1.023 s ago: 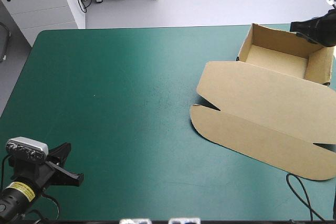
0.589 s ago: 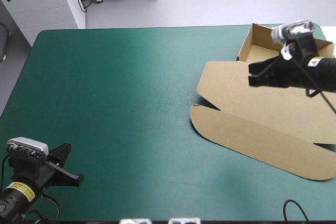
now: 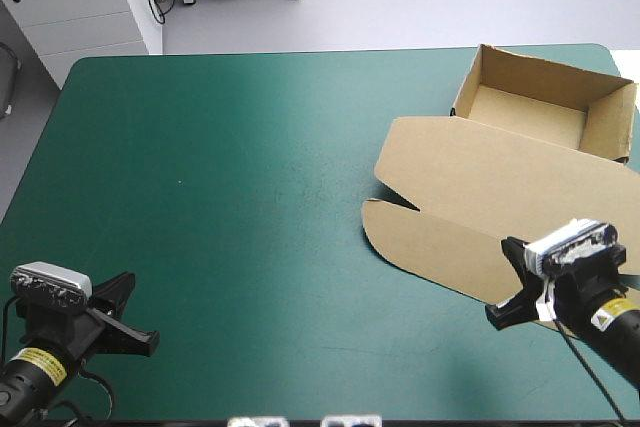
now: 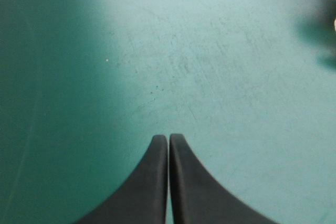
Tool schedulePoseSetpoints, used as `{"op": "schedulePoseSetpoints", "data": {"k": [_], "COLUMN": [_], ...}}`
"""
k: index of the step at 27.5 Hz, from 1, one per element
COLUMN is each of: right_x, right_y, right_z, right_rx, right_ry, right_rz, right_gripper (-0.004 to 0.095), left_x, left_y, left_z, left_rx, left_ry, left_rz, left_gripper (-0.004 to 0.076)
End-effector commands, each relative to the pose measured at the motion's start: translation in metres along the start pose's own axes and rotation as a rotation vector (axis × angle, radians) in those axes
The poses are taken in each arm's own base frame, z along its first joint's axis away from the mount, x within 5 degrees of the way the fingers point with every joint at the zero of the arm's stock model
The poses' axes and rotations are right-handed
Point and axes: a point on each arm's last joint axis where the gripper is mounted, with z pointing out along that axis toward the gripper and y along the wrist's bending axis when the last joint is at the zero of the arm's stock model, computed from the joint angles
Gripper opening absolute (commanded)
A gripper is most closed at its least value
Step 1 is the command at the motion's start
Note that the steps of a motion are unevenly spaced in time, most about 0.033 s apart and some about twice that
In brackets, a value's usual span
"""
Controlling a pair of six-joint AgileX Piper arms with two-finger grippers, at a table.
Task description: Fold the box
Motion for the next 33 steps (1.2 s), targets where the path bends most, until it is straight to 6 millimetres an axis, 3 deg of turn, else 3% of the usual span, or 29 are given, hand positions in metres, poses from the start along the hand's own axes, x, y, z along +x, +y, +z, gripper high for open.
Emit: {"op": "schedulePoseSetpoints", "data": {"k": [1, 6, 10, 33], "right_x": [0.010, 0.034, 0.043, 0.064], "right_y": [0.002, 0.008, 0.007, 0.008], "right_z": [-0.010, -0.023, -0.024, -0.018], "right_rx": [0.051, 0.071, 0.092, 0.080], "right_ry": [-0.137, -0.172, -0.082, 0.071], "right_rz": [0.021, 0.045, 0.066, 0.064], "right_gripper": [-0.0013, -0.0014, -0.0014, -0.0014], "left_x": [-0.008, 0.014, 0.029, 0.031], "left_y": [-0.001, 0.000, 0.000, 0.001], "left_z": [-0.006, -0.006, -0.005, -0.006], "left_rx": [0.028, 0.031, 0.033, 0.029], "left_ry": [-0.154, -0.169, -0.174, -0.171], "left_rz": [0.010, 0.009, 0.007, 0.005], "left_gripper": [-0.0008, -0.0008, -0.0008, -0.0008]}}
